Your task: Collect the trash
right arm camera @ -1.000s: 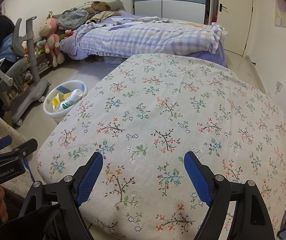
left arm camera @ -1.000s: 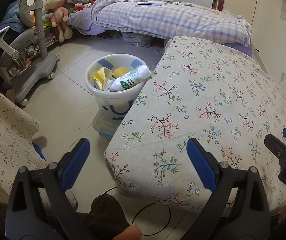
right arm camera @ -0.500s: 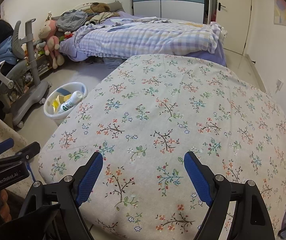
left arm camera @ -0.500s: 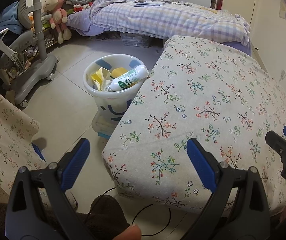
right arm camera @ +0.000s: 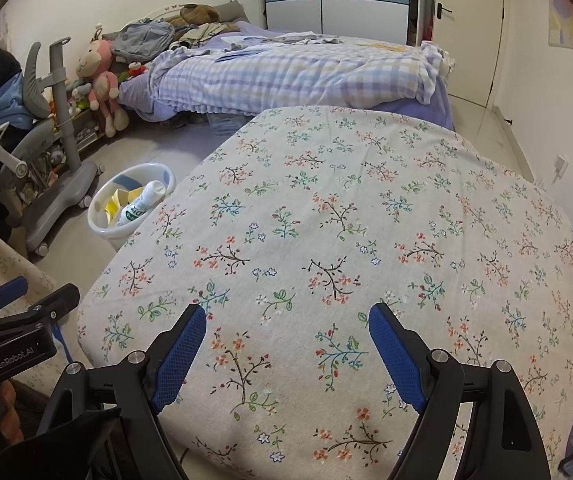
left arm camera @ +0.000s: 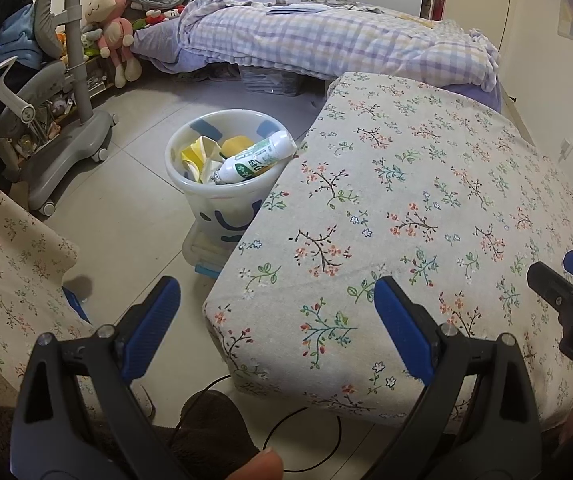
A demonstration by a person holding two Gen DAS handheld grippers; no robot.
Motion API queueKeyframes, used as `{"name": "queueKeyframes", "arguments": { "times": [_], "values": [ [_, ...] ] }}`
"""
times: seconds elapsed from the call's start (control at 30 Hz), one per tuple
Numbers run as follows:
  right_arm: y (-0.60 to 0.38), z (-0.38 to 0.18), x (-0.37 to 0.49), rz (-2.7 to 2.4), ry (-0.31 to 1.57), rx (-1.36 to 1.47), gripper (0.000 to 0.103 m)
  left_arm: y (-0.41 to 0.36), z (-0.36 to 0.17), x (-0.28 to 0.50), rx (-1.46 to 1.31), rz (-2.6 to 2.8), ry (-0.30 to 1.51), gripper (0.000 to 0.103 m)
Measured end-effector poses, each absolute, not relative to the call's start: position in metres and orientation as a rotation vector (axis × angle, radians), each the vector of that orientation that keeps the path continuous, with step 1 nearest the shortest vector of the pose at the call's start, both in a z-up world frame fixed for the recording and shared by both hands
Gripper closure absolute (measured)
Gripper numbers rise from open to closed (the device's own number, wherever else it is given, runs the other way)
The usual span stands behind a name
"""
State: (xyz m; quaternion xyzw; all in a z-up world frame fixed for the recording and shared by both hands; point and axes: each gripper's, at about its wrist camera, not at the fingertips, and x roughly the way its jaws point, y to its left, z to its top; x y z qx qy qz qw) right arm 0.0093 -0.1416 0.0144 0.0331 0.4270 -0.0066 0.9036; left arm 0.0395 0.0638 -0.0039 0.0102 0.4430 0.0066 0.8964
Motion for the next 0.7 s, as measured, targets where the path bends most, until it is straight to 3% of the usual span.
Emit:
{"name": "queueKeyframes", "arguments": {
  "times": [0.7],
  "values": [
    [-0.1428,0.0114,0.0111,-0.021,0.889,0.071,0.018,0.0606,-0.0012,0.0396,0.024,0.006,0.918,0.006]
  ]
}}
